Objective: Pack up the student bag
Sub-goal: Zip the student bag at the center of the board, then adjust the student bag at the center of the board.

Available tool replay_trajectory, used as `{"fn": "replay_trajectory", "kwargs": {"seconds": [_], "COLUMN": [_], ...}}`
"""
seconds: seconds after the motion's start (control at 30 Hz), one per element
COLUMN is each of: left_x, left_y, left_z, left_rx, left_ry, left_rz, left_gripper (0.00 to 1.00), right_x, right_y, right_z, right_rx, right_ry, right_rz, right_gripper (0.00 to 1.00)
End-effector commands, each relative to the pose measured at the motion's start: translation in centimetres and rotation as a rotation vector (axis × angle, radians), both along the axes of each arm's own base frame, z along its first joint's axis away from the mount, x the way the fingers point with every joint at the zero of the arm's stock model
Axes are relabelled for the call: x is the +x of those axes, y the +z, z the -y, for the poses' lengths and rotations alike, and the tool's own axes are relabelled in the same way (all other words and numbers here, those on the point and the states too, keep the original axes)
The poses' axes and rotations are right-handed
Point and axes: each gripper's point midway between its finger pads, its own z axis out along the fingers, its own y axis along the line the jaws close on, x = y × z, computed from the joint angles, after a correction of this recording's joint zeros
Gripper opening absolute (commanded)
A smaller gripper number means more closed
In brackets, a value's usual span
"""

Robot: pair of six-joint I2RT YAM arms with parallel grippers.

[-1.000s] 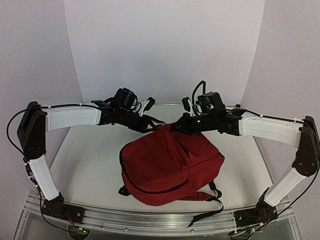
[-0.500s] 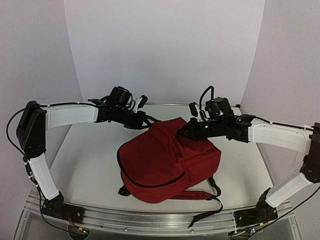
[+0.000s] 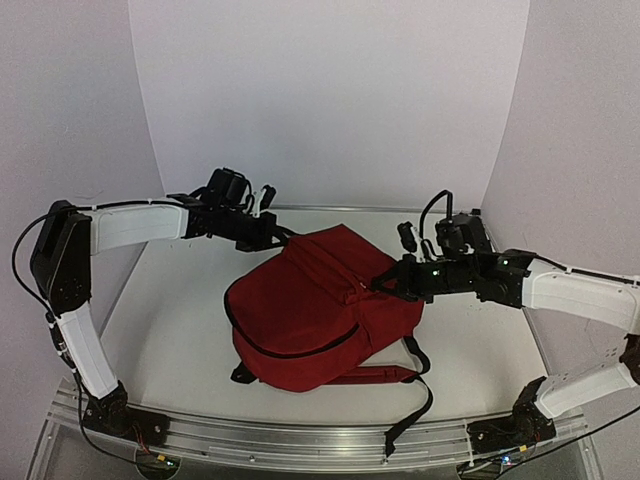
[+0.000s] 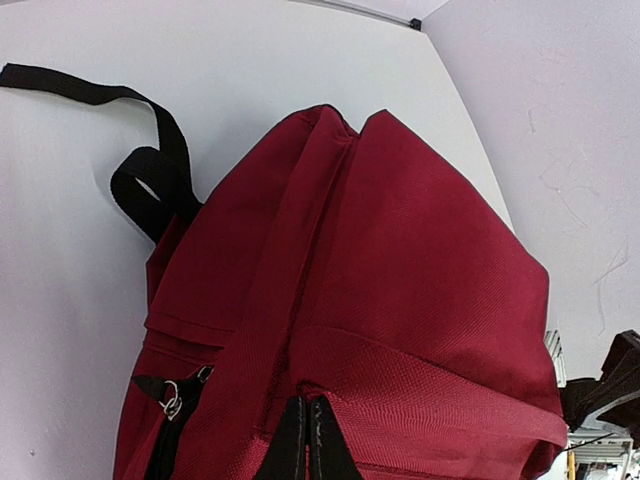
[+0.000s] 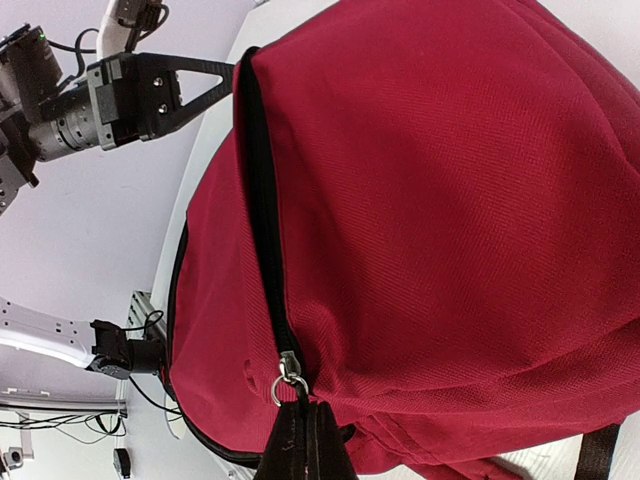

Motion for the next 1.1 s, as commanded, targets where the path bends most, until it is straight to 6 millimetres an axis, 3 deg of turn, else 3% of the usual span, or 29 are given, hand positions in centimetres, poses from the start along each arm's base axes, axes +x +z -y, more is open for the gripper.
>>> {"fn": "replay_trajectory", "kwargs": {"seconds": [0.0, 0.13, 0.23, 0.3, 0.4, 0.5, 0.6, 0.77, 0.93, 1.0, 1.07], "left_x": [5.0, 5.1, 5.2, 5.5, 6.4, 7.7, 8.7, 9.7, 9.8, 9.4, 8.9], "left_y": [2.1, 2.0, 2.1, 2.2, 2.1, 1.9, 2.0, 1.9, 2.5, 2.7, 3.3], "left_z": [-2.7, -2.6, -2.7, -3.0, -4.3, -6.3, -8.2, -11.9, -15.5, -16.3, -17.2], "left_rx": [-0.009, -0.014, -0.016, -0.014, -0.02, -0.029, -0.032, -0.027, -0.01, 0.017, 0.051], "left_ry": [0.171, 0.176, 0.182, 0.196, 0.246, 0.302, 0.338, 0.397, 0.435, 0.441, 0.448], "left_rz": [0.079, 0.073, 0.071, 0.069, 0.054, 0.027, 0.014, 0.001, 0.012, 0.019, 0.05], "left_gripper": [0.0, 0.0, 0.0, 0.0, 0.0, 0.0, 0.0, 0.0, 0.02, 0.12, 0.43], "right_x": [-1.6, -1.6, -0.9, -0.3, 1.1, 2.7, 4.4, 7.7, 10.7, 11.4, 12.0], "right_y": [-2.1, -2.7, -1.3, -0.3, 1.6, 2.3, 2.5, 1.9, 1.7, 2.2, 2.8], "right_z": [1.1, 1.4, 1.3, 1.0, 0.5, 0.3, 0.8, 3.8, 9.3, 11.4, 13.5], "right_rx": [-0.036, -0.052, -0.04, -0.037, -0.036, -0.068, -0.112, -0.172, -0.2, -0.211, -0.227], "right_ry": [0.01, -0.003, -0.018, -0.022, -0.038, -0.065, -0.1, -0.18, -0.28, -0.325, -0.373], "right_rz": [-0.059, -0.063, -0.028, 0.004, 0.064, 0.111, 0.145, 0.167, 0.172, 0.188, 0.211], "right_gripper": [0.0, 0.0, 0.01, 0.19, 0.33, 0.59, 0.77, 0.96, 0.98, 0.98, 0.98]}}
